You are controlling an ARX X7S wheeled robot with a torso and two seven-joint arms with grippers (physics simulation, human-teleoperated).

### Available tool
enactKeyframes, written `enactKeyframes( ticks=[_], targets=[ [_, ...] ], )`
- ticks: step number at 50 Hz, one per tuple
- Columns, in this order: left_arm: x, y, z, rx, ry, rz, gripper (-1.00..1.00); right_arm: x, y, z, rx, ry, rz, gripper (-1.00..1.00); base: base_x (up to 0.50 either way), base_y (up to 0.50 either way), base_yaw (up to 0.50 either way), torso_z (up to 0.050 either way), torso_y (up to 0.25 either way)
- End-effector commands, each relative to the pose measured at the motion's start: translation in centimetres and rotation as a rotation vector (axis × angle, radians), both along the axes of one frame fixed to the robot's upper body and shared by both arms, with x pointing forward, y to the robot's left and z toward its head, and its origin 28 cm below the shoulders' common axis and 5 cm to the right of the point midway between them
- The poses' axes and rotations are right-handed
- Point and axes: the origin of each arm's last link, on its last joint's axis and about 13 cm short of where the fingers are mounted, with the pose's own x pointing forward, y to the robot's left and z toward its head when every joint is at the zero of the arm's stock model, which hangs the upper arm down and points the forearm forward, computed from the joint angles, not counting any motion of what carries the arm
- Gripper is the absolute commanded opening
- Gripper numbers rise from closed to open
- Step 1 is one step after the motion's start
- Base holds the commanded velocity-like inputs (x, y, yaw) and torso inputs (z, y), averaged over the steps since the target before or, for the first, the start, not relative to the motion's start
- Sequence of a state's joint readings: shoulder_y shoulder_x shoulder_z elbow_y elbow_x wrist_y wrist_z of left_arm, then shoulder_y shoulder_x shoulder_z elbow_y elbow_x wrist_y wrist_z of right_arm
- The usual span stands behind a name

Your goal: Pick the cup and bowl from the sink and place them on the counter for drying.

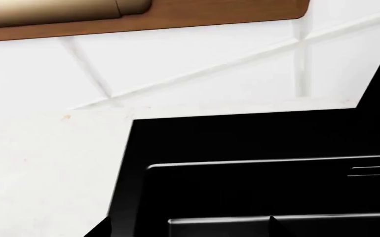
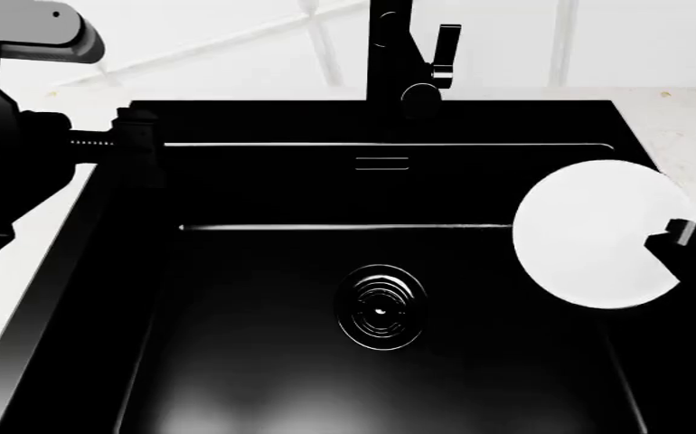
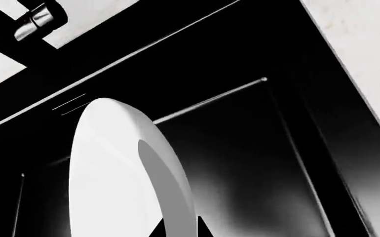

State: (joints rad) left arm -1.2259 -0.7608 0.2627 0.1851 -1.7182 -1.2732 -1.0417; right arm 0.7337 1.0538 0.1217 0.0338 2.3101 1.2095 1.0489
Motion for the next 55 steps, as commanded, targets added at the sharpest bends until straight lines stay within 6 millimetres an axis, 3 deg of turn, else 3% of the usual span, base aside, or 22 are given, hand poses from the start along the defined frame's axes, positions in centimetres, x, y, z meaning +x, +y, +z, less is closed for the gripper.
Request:
enactKeyframes(
  ticks=[1,9,13,20,40,55],
  targets=[
    [0.1,-0.2,0.0,-0.006,-0.002,-0.005,1.0,-2.4,-1.3,1.3,0.02,-0.084,-0.112,-1.0,0.0,0.0,0.0,0.0,0.0],
    [0.5,-0.2,-0.7,-0.011,-0.002,-0.005,1.0,-2.6,-1.3,2.4,0.015,-0.1,-0.115,-1.0,0.0,0.0,0.0,0.0,0.0],
    [0.3,0.3,-0.5,-0.055,-0.144,-0.024,1.0,-2.4,-1.2,2.4,0.016,-0.093,-0.106,-1.0,0.0,0.0,0.0,0.0,0.0],
    [0.2,0.2,-0.8,-0.042,-0.131,-0.042,1.0,-2.5,-1.2,2.4,0.016,-0.088,-0.11,-1.0,0.0,0.0,0.0,0.0,0.014],
    [0.2,0.3,-1.0,-0.05,-0.134,-0.033,1.0,-2.9,-1.3,2.0,0.028,-0.091,-0.127,-1.0,0.0,0.0,0.0,0.0,0.224],
    [0.2,0.4,-1.0,-0.069,-0.127,-0.019,1.0,-3.3,-1.6,2.0,0.036,-0.121,-0.171,-1.0,0.0,0.0,0.0,0.0,0.037]
  ],
)
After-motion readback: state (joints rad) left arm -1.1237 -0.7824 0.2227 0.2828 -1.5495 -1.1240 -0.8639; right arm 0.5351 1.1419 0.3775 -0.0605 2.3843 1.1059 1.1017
